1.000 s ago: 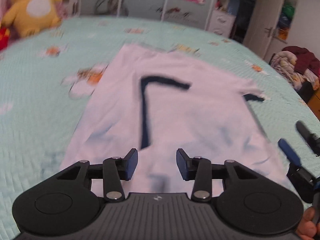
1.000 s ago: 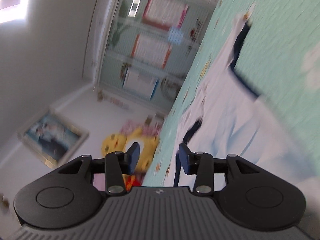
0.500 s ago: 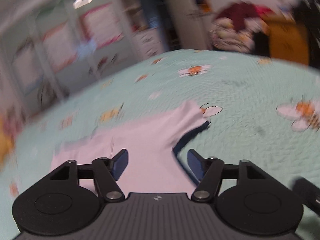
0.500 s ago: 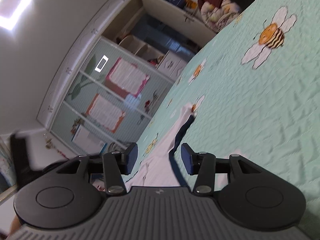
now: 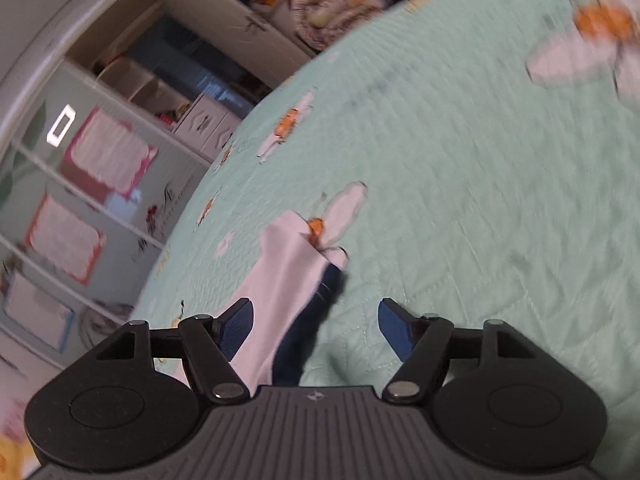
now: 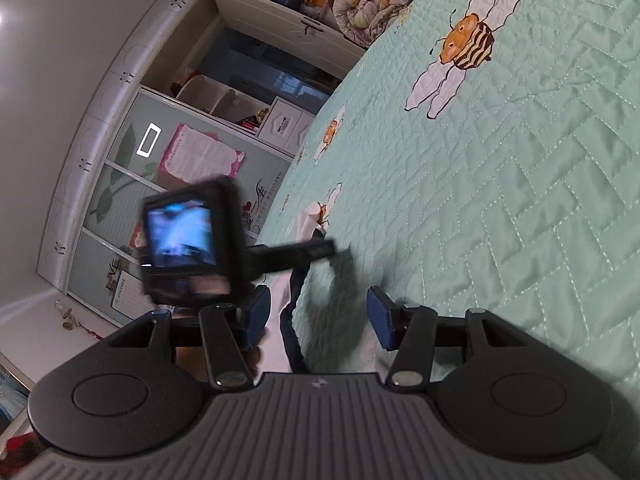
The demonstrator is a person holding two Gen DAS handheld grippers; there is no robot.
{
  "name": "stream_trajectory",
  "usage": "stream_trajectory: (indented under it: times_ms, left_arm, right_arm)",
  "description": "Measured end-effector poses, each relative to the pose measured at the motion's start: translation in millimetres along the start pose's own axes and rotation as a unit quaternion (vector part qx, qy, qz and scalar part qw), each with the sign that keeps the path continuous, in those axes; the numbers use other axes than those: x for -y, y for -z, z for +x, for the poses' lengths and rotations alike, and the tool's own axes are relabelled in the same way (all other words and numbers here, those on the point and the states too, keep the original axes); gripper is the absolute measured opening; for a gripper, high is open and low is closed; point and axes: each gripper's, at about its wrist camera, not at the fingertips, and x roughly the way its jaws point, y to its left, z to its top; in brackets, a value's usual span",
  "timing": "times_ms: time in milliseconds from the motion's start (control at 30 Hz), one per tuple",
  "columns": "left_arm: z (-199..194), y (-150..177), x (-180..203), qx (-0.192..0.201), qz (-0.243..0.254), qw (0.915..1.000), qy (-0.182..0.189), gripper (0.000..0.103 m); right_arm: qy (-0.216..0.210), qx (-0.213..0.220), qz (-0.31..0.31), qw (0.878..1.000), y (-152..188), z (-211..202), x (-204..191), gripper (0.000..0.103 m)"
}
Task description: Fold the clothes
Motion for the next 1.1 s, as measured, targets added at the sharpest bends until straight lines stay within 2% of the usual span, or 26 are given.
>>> stream_trajectory:
  times_ms: [100, 233, 400, 533, 633, 700, 767, 800, 867, 1100]
  left_arm:
    - [4.5, -1.9, -5.3, -0.001, -0.031, 0.9995, -0.003, 0.072]
    - [15.3, 0.3, -17.1, -0.004, -0.096, 0.9953, 0.012, 0.073]
    - [21.5, -1.6, -7.7, 0.013, -0.071, 0.9974, -0.004, 0.073]
    - [28.9, -0.7, -12.6, 0.019, -0.081, 0.9965, -0.005, 0.074]
    - [28.8, 4.3, -27.0, 0.024, -0.14, 0.9896, 0.022, 0.072]
    - [25.9, 8.9, -40.1, 0.032, -0.193, 0.9788, 0.059, 0.072]
    - [23.9, 6.2, -47.4, 0.042, -0.223, 0.9711, 0.074, 0.069]
    - [23.8, 1.5, -47.1, 0.049, -0.22, 0.9714, 0.075, 0.069]
    - [28.4, -12.4, -39.6, 0.049, -0.185, 0.9791, 0.069, 0.069]
    - [72.0, -47.8, -25.7, -0.024, -0.125, 0.9913, 0.031, 0.068]
  right_arm:
    - [-0.001, -0.003, 0.001, 1.0, -1.3, 1.0, 0.9, 0.054]
    - [0.002, -0.004, -0.01, 1.0, 0.6, 2.2, -0.6, 0.054]
    - [0.013, -0.001, -0.03, 0.999, 6.7, 5.1, -4.0, 0.054]
    - [0.019, 0.0, -0.042, 0.999, 9.7, 7.4, -6.3, 0.054]
    - [0.021, -0.001, -0.048, 0.999, 11.2, 7.6, -7.1, 0.054]
    - [0.02, -0.002, -0.046, 0.999, 10.8, 7.4, -6.1, 0.054]
    - [0.019, -0.003, -0.044, 0.999, 11.0, 6.9, -5.5, 0.054]
    - [0.018, -0.004, -0.043, 0.999, 10.9, 6.9, -5.3, 0.054]
    - [0.017, -0.006, -0.042, 0.999, 10.4, 7.0, -4.6, 0.054]
    - [0.01, -0.013, -0.035, 0.999, 8.2, 7.0, -1.6, 0.054]
